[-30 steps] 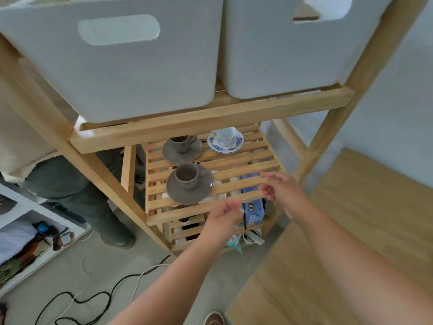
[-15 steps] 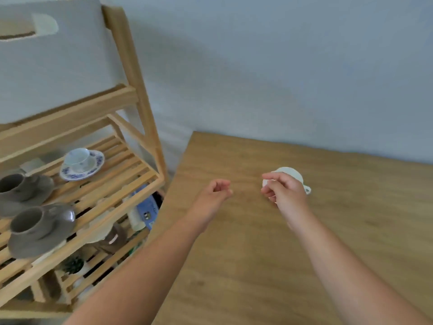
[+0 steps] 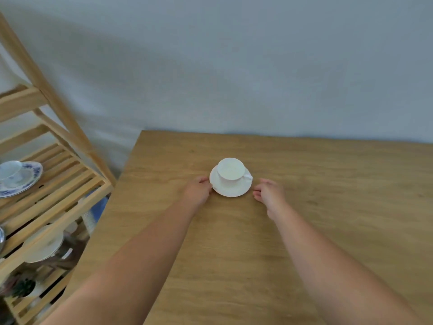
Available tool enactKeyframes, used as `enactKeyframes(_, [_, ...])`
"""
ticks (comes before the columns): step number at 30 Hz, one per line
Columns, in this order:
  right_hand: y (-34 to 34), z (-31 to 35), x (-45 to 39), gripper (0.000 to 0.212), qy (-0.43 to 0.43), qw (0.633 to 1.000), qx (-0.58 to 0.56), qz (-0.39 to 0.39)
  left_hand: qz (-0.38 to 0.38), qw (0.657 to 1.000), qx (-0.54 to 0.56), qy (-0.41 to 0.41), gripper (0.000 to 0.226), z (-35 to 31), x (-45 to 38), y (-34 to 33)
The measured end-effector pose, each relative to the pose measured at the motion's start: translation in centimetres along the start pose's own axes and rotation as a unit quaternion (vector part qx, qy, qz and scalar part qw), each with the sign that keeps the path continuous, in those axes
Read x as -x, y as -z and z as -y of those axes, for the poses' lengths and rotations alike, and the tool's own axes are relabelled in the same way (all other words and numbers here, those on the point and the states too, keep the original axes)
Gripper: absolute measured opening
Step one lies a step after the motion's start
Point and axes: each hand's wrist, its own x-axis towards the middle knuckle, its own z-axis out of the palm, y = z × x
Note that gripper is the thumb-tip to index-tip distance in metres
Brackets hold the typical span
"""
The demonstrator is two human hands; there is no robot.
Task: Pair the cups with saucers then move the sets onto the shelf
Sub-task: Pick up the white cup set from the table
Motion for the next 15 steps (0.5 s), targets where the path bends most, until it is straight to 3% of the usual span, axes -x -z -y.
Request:
enactKeyframes(7, [-0.5, 0.9, -1.9, 0.020, 0.015, 0.995, 0.069, 0.071, -0.015, 0.996, -0.084, -0.008, 0.031, -0.2, -1.4, -1.1])
enactKeyframes(15, [-2.4, -0.2, -1.4, 0.016, 0.054, 0.991, 0.084, 0.093, -0.030, 0.999, -0.022, -0.016, 0.038, 1.8, -0.7, 1.3])
